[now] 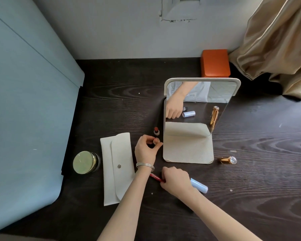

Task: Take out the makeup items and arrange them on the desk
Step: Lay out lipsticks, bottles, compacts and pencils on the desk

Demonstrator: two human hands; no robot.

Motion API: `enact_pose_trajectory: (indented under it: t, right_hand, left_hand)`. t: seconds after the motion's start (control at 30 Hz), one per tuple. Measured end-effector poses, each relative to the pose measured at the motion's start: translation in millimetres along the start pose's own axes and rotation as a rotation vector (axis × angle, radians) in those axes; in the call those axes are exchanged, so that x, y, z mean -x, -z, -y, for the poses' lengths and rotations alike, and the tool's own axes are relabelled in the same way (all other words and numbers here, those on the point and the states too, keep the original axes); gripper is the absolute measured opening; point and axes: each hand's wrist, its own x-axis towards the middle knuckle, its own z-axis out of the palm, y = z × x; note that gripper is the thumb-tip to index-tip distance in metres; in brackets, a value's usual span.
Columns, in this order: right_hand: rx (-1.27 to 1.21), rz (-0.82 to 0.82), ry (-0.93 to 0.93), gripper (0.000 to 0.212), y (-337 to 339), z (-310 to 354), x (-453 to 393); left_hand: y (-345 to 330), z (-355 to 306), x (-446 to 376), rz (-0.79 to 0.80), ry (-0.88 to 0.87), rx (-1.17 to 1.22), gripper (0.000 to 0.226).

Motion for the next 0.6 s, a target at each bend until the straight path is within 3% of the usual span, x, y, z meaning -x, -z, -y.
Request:
enact_pose_trajectory:
  t: [0.23, 0.4, 0.47, 0.6]
  right_hand:
    - [-0.148, -0.004, -0.022, 0.026, 7, -7, 14]
    - [-0.317, -0.308, -0.059, 0.011, 34, -35, 44]
    - [-0.307, -0.451, -0.055, 0.006, 45, -49, 53]
    - [-0.158, -0.772, -0.104, 0.016, 65, -85, 65]
  left_hand:
    - [1, 2, -1, -0.014, -0.017, 0.029, 0.025]
    - [3, 2, -1, 0.004, -0.009, 0.023, 0.025]
    - [2, 1, -1, 0.008, -0.01, 0.017, 0.025]
    - [1, 3, -2, 0.004, -0.009, 0.011, 0.027]
